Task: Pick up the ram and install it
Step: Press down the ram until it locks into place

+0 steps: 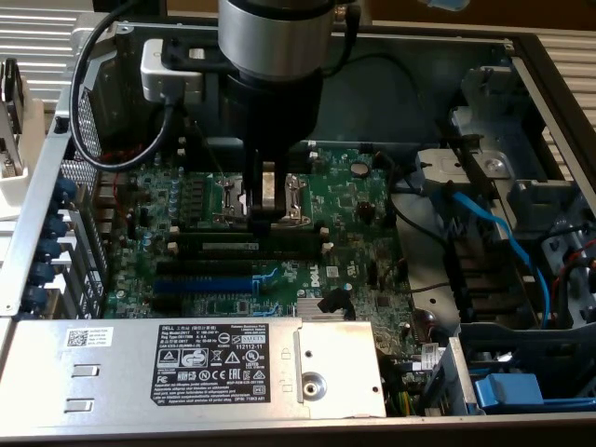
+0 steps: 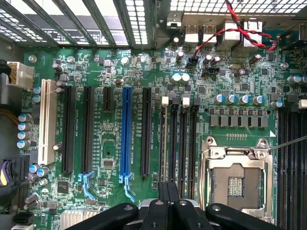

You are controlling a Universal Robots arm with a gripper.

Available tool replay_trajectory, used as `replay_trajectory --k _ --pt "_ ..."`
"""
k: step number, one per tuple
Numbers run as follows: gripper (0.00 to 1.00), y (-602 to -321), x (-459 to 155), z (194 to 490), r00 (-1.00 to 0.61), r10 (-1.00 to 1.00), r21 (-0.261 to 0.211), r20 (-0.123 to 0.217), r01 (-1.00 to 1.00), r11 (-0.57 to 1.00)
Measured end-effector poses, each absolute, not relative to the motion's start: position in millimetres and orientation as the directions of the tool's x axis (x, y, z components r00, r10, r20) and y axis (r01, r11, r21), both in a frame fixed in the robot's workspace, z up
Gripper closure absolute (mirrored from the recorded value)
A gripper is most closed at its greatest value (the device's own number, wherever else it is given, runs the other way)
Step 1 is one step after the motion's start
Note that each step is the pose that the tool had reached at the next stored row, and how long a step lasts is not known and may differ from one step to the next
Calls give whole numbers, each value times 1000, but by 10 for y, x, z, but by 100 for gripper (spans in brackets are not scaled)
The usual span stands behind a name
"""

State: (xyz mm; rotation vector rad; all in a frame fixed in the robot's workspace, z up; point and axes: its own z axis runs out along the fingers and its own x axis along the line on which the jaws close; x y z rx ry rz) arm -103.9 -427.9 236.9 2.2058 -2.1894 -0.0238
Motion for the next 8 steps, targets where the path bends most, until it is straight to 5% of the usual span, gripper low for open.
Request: replay_trajectory --k 8 --pt "90 -4279 -1038 2349 8 -1000 35 11 -999 -7"
